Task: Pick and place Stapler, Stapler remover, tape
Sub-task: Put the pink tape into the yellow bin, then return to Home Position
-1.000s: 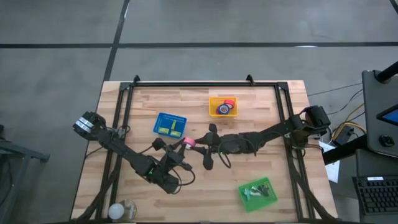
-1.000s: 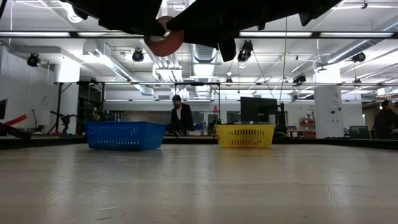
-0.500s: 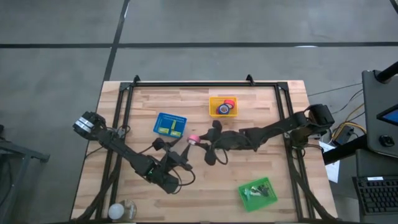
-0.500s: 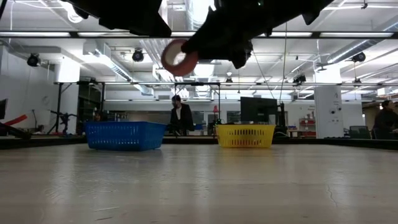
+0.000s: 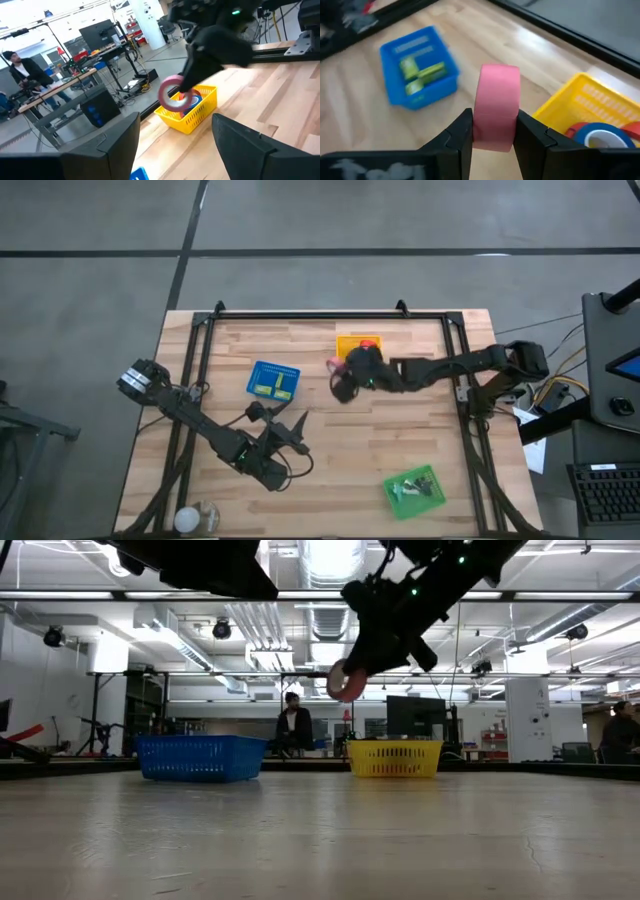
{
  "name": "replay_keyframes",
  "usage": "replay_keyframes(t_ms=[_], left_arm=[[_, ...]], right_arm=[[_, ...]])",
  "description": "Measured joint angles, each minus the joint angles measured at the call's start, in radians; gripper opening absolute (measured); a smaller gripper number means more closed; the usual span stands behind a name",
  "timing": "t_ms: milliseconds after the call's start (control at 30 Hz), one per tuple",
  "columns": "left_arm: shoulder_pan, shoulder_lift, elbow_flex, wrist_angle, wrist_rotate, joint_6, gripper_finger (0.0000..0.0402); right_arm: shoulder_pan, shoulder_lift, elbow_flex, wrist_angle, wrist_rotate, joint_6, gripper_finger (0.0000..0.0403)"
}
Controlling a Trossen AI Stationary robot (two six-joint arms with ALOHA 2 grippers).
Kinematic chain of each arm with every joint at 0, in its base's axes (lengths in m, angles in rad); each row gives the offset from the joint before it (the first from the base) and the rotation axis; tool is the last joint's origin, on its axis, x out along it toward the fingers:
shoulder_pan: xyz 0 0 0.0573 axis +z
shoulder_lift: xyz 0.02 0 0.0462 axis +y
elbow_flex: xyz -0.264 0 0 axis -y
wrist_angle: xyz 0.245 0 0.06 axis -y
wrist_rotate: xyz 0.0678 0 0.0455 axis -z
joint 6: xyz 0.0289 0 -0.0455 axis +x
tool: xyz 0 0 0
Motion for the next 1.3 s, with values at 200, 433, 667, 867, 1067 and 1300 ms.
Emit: replay_keyframes(t_ms=[200,433,667,867,1067,1300], left_arm=[[0.0,0.0,-0.001,0.0,0.001,-0.016,0.025],[0.0,0.0,-0.003,0.0,0.002,-0.017,0.025],[0.0,0.0,-0.003,0.0,0.002,-0.019,0.025],[0.0,0.0,-0.003,0.0,0.003,-0.023,0.025],[0.0,0.0,-0.003,-0.001,0.003,-0.023,0.025],[0.0,-0.001,-0.004,-0.001,0.06,-0.023,0.0243]], right_arm=[[-0.146,0.024,0.0,-0.006,-0.058,0.049,0.0113],[-0.253,0.058,0.0,-0.02,-0.065,0.078,0.0113],[-0.306,0.113,0.0,-0.012,-0.113,0.097,0.0127],[-0.317,0.144,0.0,0.001,-0.136,0.097,0.0138],[-0.316,0.143,0.0,0.006,-0.133,0.087,0.0172],[-0.28,0.108,0.0,0.015,-0.178,-0.006,0.0224]])
